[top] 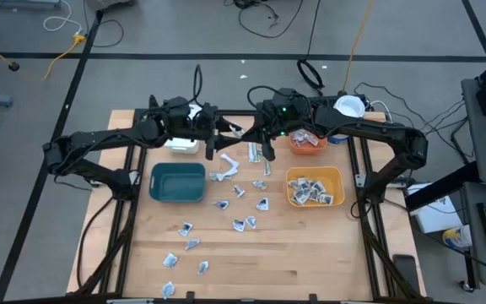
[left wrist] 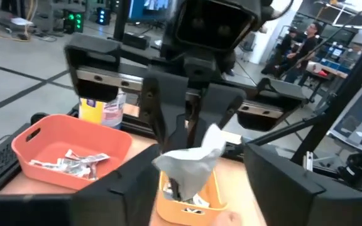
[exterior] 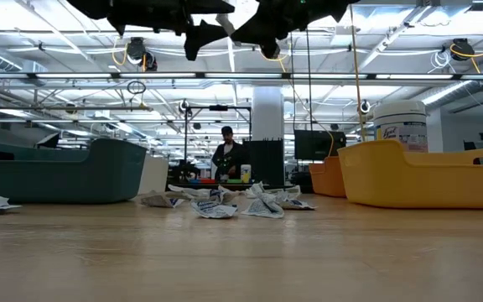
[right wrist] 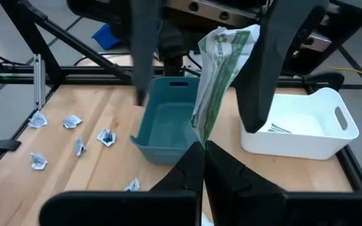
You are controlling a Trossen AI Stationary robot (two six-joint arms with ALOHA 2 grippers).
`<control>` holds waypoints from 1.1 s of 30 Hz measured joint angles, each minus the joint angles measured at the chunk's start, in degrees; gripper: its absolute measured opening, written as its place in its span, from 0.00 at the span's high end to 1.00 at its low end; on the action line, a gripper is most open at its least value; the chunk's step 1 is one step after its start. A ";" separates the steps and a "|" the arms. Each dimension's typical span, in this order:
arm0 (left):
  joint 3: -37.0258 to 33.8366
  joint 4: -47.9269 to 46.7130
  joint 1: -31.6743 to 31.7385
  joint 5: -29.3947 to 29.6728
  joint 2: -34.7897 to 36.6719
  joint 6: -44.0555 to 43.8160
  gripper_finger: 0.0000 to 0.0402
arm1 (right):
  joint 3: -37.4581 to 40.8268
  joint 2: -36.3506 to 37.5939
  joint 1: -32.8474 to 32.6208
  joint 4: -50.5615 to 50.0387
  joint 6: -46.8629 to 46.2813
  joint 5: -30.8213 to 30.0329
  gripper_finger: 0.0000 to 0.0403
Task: Pick & Place First Aid Supplies
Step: Put the bandage into the white bin
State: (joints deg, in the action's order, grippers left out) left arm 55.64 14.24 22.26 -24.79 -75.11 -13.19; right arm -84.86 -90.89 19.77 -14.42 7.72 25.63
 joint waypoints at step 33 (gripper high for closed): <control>14.42 -56.86 11.02 32.19 -3.68 -8.95 1.00 | -0.02 1.32 3.83 -1.38 7.28 -16.66 0.58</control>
State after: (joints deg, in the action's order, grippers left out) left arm 70.05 -42.62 33.28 7.40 -78.79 -22.14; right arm -84.88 -89.57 23.60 -15.80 15.00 8.97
